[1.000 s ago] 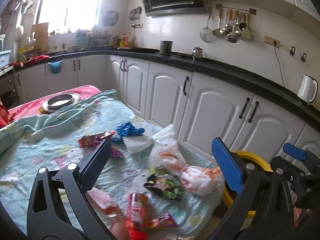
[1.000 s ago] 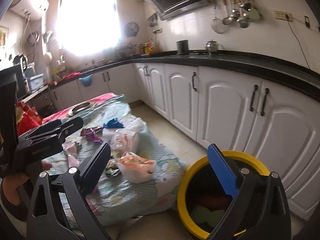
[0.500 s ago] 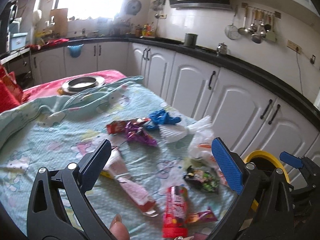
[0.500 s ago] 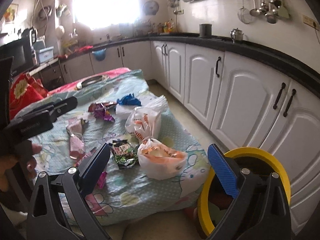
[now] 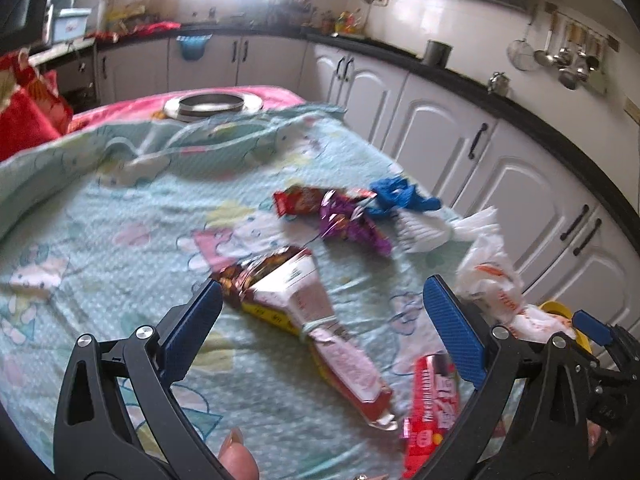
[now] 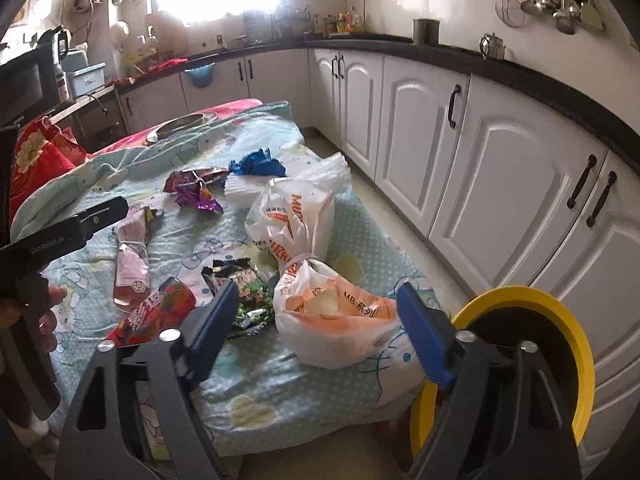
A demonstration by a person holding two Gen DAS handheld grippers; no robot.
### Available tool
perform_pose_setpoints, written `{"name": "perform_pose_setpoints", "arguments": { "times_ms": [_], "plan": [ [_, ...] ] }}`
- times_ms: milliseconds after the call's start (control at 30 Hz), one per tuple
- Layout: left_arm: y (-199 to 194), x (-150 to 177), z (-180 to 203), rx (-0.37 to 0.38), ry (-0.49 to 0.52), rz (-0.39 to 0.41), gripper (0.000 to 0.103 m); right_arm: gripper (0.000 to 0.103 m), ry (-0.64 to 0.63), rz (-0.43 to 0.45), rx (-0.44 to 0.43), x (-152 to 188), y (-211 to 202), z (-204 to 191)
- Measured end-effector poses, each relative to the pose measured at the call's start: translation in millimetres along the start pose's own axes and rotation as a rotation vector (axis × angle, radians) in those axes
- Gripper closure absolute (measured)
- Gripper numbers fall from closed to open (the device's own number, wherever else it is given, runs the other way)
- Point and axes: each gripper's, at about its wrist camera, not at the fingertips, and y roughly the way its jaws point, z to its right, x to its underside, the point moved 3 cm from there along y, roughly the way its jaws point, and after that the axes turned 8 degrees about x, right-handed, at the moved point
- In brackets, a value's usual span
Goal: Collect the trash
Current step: 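Move both tools back to the bed toward the remaining trash, then grasp the white snack wrapper with the left tool while the right tool grasps the white-orange plastic bag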
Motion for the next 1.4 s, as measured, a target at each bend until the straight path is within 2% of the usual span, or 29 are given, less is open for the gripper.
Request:
{"name": "perform_pose_setpoints", "arguments": {
  "times_ms": [100, 300, 400, 467, 500, 633, 700, 767, 833, 1100, 1400],
  "plan": [
    [7.0, 4.4, -6.5, 0.002, -0.027, -0.023, 0.011, 0.045, 0.007, -0.016, -0.005, 3.5, 4.1, 1.4],
    [15.4, 10.6, -15.4, 0.015, -0.077, -0.042, 0.012, 0.061, 0.005, -0.025, -0.030, 7.8, 3.0, 3.6],
    [19.4, 13.1, -14.4, 0.019, -0.085, -0.059, 0.022, 0.070, -0.006, -0.033, -0.050, 10.3, 0.9, 1.8],
    [21.7, 15.5, -13.1, 0.019, -0.086, -0.071, 0.031, 0.072, -0.026, -0.034, -0.054, 13.5, -0.8, -1.9],
    [23.4, 16.8, -12.6, 0.017, -0.082, -0.080, 0.034, 0.079, -0.032, -0.035, -0.062, 14.7, -1.3, -3.4],
    [29.2, 23.0, -12.7, 0.026, -0.083, -0.111, 0.054, 0.082, -0.041, -0.035, -0.061, 21.3, -3.6, -7.3],
    [30.1, 24.0, -15.2, 0.028, -0.088, -0.114, 0.059, 0.086, -0.028, -0.033, -0.062, 22.6, -4.8, -7.4],
    [30.0, 23.1, -15.6, 0.036, -0.086, -0.115, 0.074, 0.089, -0.020, -0.032, -0.066, 23.3, -5.9, -7.0],
    [29.3, 23.1, -15.1, 0.047, -0.080, -0.115, 0.079, 0.089, -0.018, -0.029, -0.066, 23.0, -7.0, -6.6],
    [20.8, 22.1, -13.8, 0.073, -0.058, -0.101, 0.081, 0.093, 0.007, 0.005, -0.061, 21.4, -18.6, 0.1],
    [-15.8, 2.4, 4.3, 0.097, 0.009, 0.013, 0.081, 0.094, 0.018, 0.056, -0.071, 16.9, -39.6, 4.8]
  ]
}}
